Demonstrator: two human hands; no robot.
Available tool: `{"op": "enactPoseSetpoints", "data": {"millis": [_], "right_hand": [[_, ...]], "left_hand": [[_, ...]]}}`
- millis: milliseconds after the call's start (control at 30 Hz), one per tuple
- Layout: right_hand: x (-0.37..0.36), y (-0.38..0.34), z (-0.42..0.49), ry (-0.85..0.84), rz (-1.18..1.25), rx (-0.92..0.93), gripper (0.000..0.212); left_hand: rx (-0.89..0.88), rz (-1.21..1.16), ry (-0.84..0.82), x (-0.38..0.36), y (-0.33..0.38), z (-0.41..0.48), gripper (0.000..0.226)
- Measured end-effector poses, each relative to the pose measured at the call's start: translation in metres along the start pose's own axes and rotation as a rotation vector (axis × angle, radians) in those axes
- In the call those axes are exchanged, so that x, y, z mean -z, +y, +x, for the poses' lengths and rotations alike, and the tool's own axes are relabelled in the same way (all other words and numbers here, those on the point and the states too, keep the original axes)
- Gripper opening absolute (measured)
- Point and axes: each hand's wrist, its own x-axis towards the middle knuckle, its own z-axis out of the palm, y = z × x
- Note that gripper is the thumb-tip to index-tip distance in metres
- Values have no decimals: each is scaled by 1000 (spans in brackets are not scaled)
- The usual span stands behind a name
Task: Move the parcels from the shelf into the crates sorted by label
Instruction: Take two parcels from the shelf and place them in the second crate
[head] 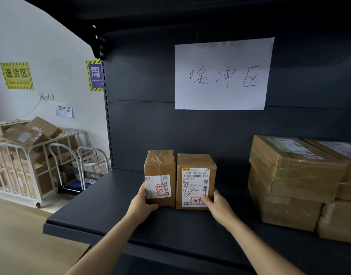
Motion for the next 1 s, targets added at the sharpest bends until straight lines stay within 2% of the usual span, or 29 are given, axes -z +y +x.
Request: {"op": "enactPoseSetpoints", "data": {"millis": [500, 800, 1000], "right_hand": [[-3, -36, -7, -68, 23, 191, 41], [-44, -63, -4, -161, 12, 244, 39], [-77, -84, -5, -272, 40, 331, 37]], "left_hand": [[-77, -228, 97, 42, 7, -24, 62], [36, -280, 196, 97, -7, -60, 61], [33, -270, 324, 126, -11, -95, 53]]}}
